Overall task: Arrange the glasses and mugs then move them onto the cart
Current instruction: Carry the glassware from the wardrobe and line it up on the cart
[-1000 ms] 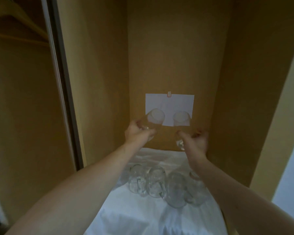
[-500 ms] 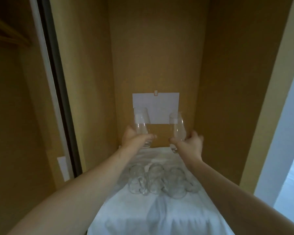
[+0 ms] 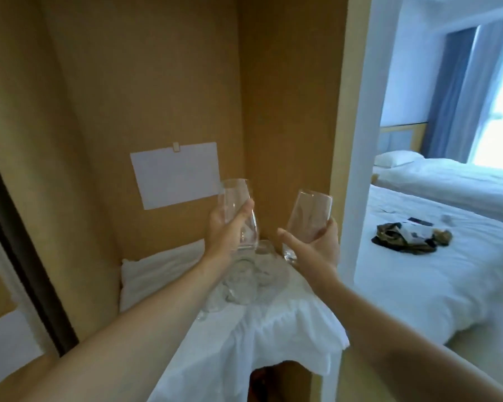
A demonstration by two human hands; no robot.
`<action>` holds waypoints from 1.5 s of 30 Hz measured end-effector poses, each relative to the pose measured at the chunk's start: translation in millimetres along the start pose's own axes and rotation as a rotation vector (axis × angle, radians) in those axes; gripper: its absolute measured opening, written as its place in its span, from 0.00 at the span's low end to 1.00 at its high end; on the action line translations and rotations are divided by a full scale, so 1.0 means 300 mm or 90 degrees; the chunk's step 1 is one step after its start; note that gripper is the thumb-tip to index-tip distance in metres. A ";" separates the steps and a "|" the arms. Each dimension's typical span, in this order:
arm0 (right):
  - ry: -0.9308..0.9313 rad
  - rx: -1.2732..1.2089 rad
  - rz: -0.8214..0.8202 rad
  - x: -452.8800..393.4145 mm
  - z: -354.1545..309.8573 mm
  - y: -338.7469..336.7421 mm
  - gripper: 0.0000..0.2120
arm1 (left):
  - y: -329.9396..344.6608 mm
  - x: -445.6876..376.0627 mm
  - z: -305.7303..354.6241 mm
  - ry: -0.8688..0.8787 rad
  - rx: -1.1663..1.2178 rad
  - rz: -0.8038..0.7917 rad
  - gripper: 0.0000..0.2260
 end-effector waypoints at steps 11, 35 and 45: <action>0.036 0.018 0.192 -0.111 0.028 -0.717 0.40 | 0.749 0.205 0.098 -0.022 0.148 -0.242 0.35; 0.052 0.027 0.468 -0.403 0.125 -2.203 0.40 | 2.294 0.794 0.264 0.015 0.174 -0.485 0.37; 0.084 0.058 0.566 -0.610 0.251 -2.480 0.40 | 2.766 0.857 0.210 0.047 0.143 -0.607 0.38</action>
Point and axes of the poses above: each hand's wrist, its own x-axis away from the middle knuckle, its own y-axis out of the palm, z = x × y, the point moved 8 cm from there along -x, towards the middle knuckle, and after that the axes turned 11 degrees about y, right-handed, at the moved point
